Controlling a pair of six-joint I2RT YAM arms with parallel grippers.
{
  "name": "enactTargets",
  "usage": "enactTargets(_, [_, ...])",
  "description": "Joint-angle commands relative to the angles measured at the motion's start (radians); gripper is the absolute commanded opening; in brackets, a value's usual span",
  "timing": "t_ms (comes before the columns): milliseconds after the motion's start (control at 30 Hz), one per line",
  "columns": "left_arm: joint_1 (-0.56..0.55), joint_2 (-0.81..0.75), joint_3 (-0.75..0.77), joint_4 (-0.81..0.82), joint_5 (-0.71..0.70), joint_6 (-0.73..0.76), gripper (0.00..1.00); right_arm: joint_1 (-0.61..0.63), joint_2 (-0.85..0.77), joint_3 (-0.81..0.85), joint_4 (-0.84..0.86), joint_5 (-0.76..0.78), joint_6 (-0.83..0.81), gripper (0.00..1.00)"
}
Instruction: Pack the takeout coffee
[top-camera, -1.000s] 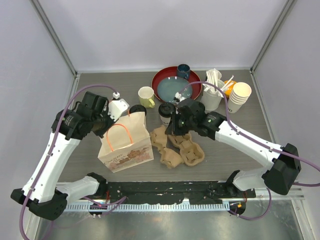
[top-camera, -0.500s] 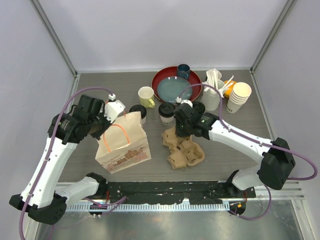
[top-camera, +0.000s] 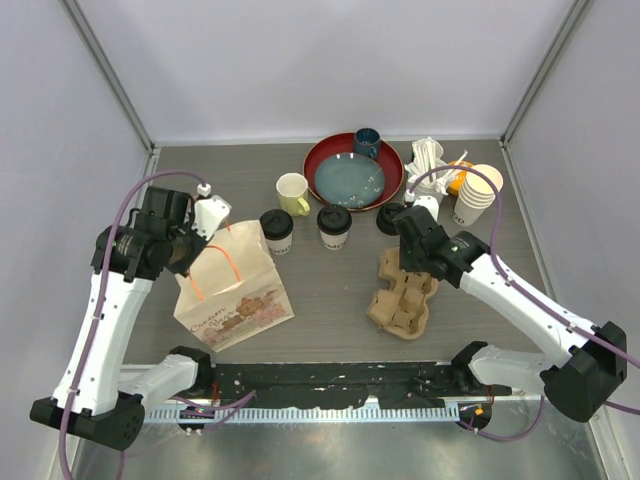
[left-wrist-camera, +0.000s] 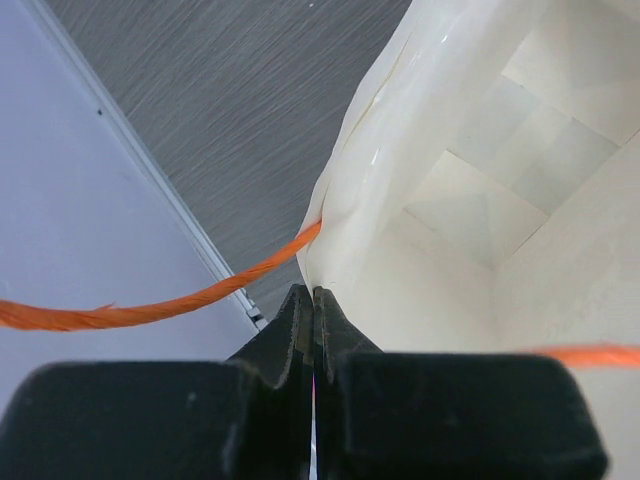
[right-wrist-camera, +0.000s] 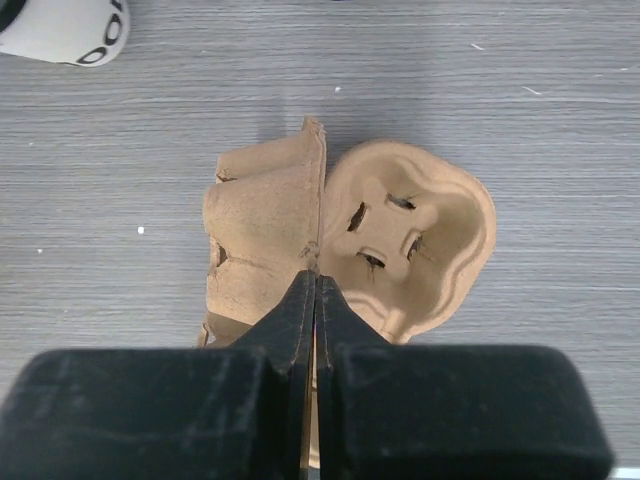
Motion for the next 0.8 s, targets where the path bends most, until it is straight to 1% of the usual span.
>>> enactTargets(0, [0.062,-0.007,0.017,-0.132,-0.021,0.033,0.00,-0.038,-0.053,-0.018,0.001,0.020,-0.065,0.01])
enactTargets(133, [0.076,-0.006,0.045,-0.162,0.009,0.027,0.00,-0.040,-0.070,-0.018,0.028,-0.007,-0.100,0.01])
enactTargets(267, [0.076,0.008,0.050,-0.167,-0.001,0.004,0.00,-0.040,-0.079,0.010,0.040,-0.006,-0.134,0.01])
enactTargets(333, [0.076,0.009,0.053,-0.162,0.052,0.003,0.00,-0.040,-0.082,0.033,0.045,-0.023,-0.166,0.01])
enactTargets(367, [0.076,0.011,0.054,-0.155,0.128,0.003,0.00,-0.040,-0.086,0.057,0.051,-0.033,-0.177,0.01])
enactTargets(400, [0.076,0.011,0.056,-0.150,0.167,0.004,0.00,-0.040,-0.091,0.074,0.056,-0.062,-0.187,0.01])
enactTargets(500, [0.076,0.028,0.071,-0.138,0.209,-0.034,0.00,-0.040,-0.109,0.140,0.065,-0.119,-0.233,0.01])
enactTargets(667, [0.075,0.034,0.071,-0.124,0.285,-0.028,0.00,-0.030,-0.128,0.272,0.074,-0.187,-0.311,0.01])
enactTargets(733, [0.076,0.037,0.079,-0.122,0.333,-0.025,0.00,-0.009,-0.120,0.317,0.071,-0.204,-0.336,0.01])
enactTargets(767, [0.073,0.040,0.083,-0.124,0.353,-0.022,0.00,0.002,-0.117,0.364,0.071,-0.204,-0.348,0.01])
